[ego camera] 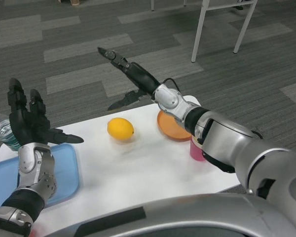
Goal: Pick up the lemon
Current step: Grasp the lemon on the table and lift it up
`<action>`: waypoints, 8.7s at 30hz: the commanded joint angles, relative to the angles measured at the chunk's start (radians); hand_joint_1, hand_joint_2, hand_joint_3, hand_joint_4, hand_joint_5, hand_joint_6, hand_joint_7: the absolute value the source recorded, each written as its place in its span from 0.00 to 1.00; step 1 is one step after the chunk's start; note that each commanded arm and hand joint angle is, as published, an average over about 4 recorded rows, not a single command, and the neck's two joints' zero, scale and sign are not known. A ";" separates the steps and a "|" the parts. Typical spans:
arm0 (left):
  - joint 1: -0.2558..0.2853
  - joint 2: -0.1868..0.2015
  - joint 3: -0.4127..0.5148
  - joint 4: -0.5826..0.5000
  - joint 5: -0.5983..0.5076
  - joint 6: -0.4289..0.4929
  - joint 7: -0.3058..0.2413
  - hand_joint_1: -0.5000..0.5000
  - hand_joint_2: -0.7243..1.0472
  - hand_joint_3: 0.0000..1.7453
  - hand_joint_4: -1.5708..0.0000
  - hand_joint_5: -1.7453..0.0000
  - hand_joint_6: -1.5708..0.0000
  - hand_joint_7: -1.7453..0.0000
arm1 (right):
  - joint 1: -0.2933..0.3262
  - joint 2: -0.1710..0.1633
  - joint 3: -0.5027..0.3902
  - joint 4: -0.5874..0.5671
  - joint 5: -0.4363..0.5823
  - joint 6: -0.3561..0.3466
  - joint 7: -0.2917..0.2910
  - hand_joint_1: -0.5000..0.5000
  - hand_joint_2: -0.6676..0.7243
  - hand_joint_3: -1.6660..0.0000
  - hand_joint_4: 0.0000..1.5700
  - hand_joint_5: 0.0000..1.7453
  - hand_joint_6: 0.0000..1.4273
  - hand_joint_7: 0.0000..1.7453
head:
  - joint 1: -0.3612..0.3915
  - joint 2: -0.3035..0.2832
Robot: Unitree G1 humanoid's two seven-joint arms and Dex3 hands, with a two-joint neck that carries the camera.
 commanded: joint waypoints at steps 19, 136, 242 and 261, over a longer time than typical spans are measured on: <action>-0.007 0.001 0.004 0.008 -0.007 -0.002 0.000 0.00 0.04 0.05 1.00 1.00 1.00 1.00 | -0.235 -0.054 0.602 0.008 -0.012 0.123 0.089 0.34 0.09 0.86 0.00 0.00 0.00 0.00 | 0.098 0.025; -0.044 -0.014 -0.094 0.022 -0.009 0.009 -0.001 0.00 0.05 0.05 1.00 1.00 1.00 1.00 | -0.225 0.083 1.159 0.351 0.002 0.260 0.076 0.06 0.11 0.30 0.00 0.69 0.00 0.02 | 0.140 -0.018; -0.022 -0.027 -0.027 -0.001 -0.009 -0.011 0.000 0.00 0.05 0.05 1.00 1.00 1.00 0.99 | 0.182 -0.087 -0.476 -0.266 -0.271 0.029 -0.052 0.08 0.45 0.05 0.15 0.89 0.28 0.92 | 0.010 0.153; -0.009 -0.027 0.008 -0.023 0.005 -0.022 0.000 0.00 0.05 0.05 1.00 1.00 1.00 1.00 | 0.404 -0.099 -0.806 -0.432 -0.274 -0.008 -0.069 0.08 0.45 0.05 0.15 0.89 0.28 0.92 | -0.101 0.148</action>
